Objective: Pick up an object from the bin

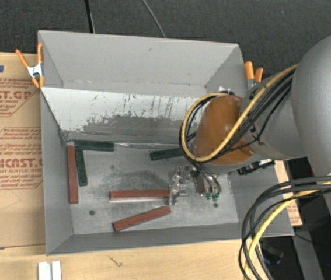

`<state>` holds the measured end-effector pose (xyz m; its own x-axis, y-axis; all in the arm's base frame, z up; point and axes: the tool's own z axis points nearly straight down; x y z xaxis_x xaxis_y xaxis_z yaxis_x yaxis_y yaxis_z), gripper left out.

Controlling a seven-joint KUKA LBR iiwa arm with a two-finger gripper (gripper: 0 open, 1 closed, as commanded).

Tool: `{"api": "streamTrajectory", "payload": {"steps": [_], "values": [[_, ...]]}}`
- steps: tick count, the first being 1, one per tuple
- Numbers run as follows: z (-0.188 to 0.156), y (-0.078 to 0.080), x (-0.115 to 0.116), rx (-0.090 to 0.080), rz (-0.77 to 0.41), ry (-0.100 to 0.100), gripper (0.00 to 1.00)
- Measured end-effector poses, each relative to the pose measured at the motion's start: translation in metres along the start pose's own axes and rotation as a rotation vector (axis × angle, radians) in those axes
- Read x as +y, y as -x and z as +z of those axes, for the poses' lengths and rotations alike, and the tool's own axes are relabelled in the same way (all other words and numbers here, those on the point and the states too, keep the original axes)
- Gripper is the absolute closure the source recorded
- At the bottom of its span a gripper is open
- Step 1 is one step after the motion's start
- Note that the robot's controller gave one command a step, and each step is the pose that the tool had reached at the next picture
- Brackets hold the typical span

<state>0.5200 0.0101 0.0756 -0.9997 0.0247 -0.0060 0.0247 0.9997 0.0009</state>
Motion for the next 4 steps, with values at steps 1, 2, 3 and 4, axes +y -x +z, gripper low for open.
{"api": "streamTrajectory", "payload": {"steps": [1, 2, 3, 4], "values": [[0.0, 0.0, 0.0, 0.0, 0.0, 0.0, 1.0], [-0.061, 0.005, 0.015, 0.01, 0.019, -0.001, 1.0], [-0.129, 0.001, -0.006, 0.009, -0.006, -0.001, 1.0], [-0.175, 0.017, -0.004, -0.001, -0.058, -0.001, 1.0]]}}
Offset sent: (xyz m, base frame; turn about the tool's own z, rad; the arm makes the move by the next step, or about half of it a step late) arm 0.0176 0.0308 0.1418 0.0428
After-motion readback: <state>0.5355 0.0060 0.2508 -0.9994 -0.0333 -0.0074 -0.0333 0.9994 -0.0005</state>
